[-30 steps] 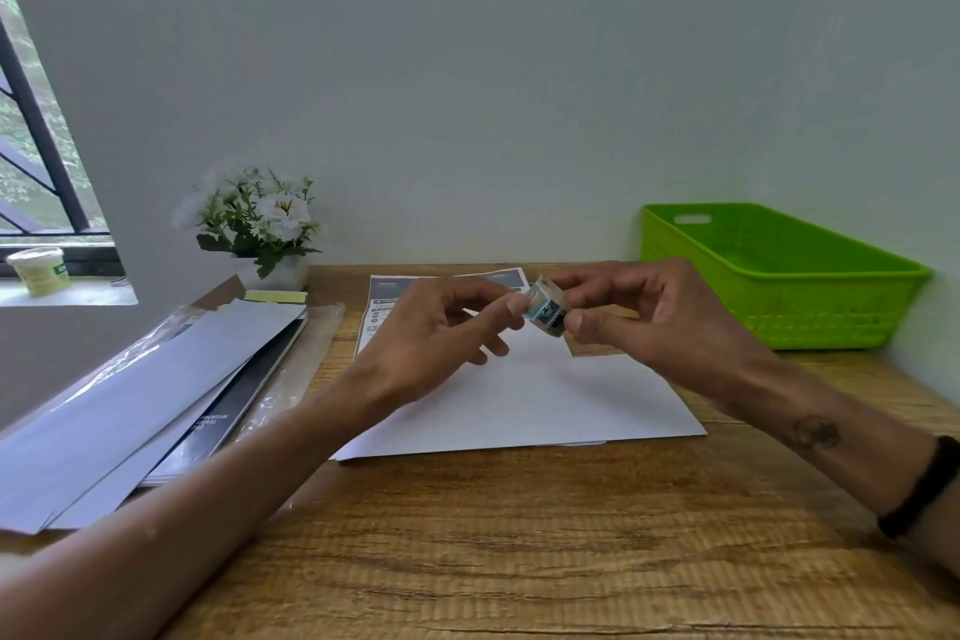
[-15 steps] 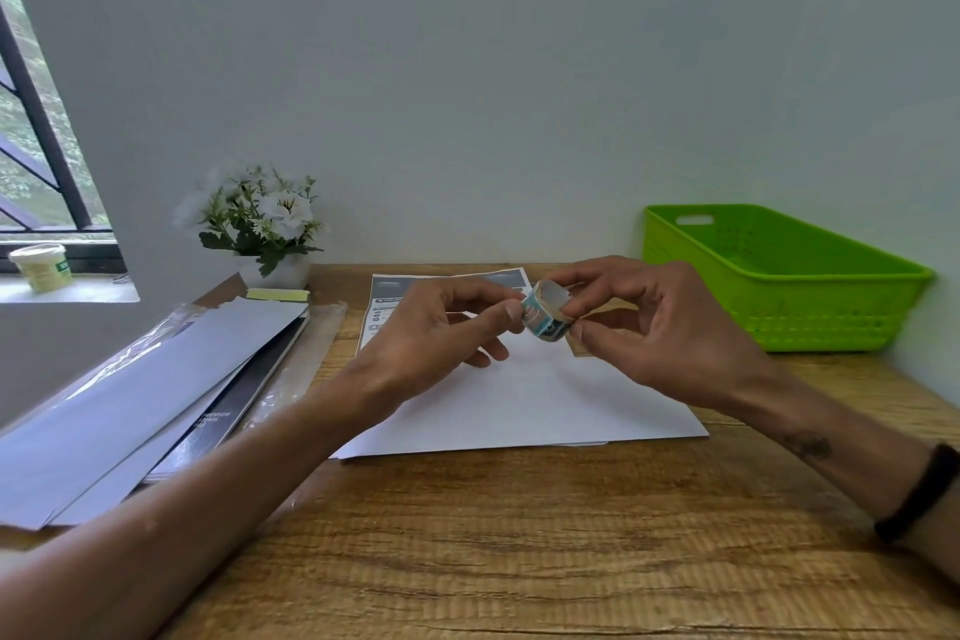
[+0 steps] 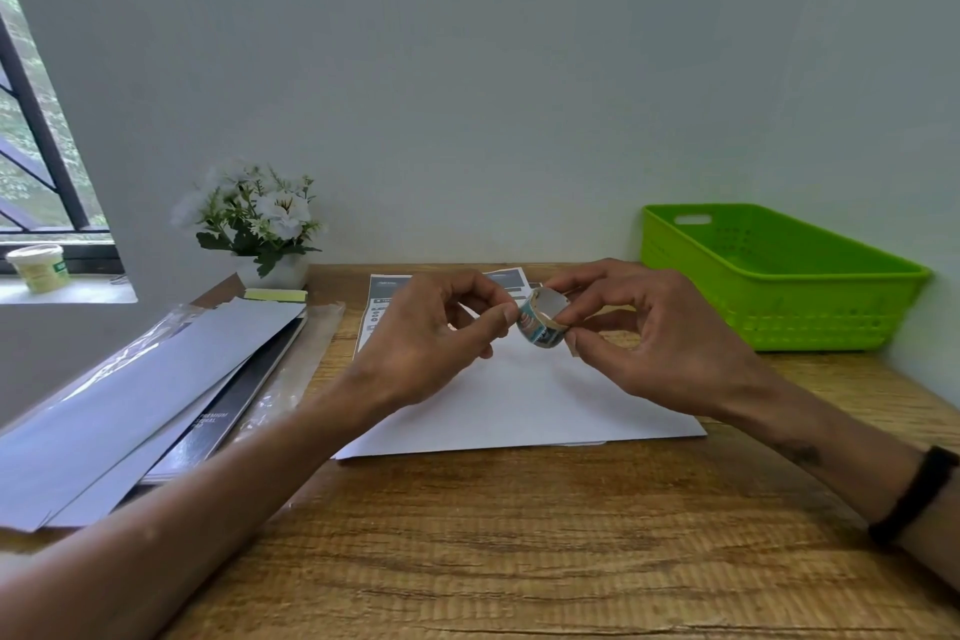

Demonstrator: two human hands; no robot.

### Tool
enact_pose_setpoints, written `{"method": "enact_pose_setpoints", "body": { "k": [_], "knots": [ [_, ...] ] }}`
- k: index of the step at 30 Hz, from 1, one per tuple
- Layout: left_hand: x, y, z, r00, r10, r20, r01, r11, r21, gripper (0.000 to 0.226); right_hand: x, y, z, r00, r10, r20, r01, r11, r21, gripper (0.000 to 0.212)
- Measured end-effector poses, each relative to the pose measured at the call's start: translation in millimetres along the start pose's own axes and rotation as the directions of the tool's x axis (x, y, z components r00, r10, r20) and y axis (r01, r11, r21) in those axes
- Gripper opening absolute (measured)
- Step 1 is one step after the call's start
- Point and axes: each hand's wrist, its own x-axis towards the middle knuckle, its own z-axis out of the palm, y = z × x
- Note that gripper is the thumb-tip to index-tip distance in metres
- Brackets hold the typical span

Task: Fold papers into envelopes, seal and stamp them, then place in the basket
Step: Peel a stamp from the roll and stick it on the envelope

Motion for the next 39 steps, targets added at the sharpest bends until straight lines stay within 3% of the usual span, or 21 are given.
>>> {"method": "enact_pose_setpoints", "body": {
  "k": [11, 22, 28, 39],
  "knots": [
    [2, -1, 1, 0.998, 0.044, 0.054, -0.043, 0.999, -0.022, 0.015, 2, -1, 1, 0.995, 0.099, -0.015, -0.099, 0.994, -0.036, 0.01],
    [1, 0, 0, 1.0, 0.01, 0.003, -0.009, 0.999, -0.039, 0.016, 3, 7, -5, 0.976, 0.19, -0.109, -0.208, 0.961, -0.18, 0.009],
    [1, -1, -1, 0.999, -0.003, -0.036, 0.003, 1.0, -0.016, 0.014, 5, 16, -16, 0.972, 0.164, -0.169, -0.217, 0.902, -0.374, 0.005],
    [1, -3, 3, 0.999, -0.034, 0.001, 0.034, 0.999, 0.023, 0.011, 2, 27, -22, 0.92, 0.347, -0.181, -0.385, 0.721, -0.576, 0.014]
  ]
}}
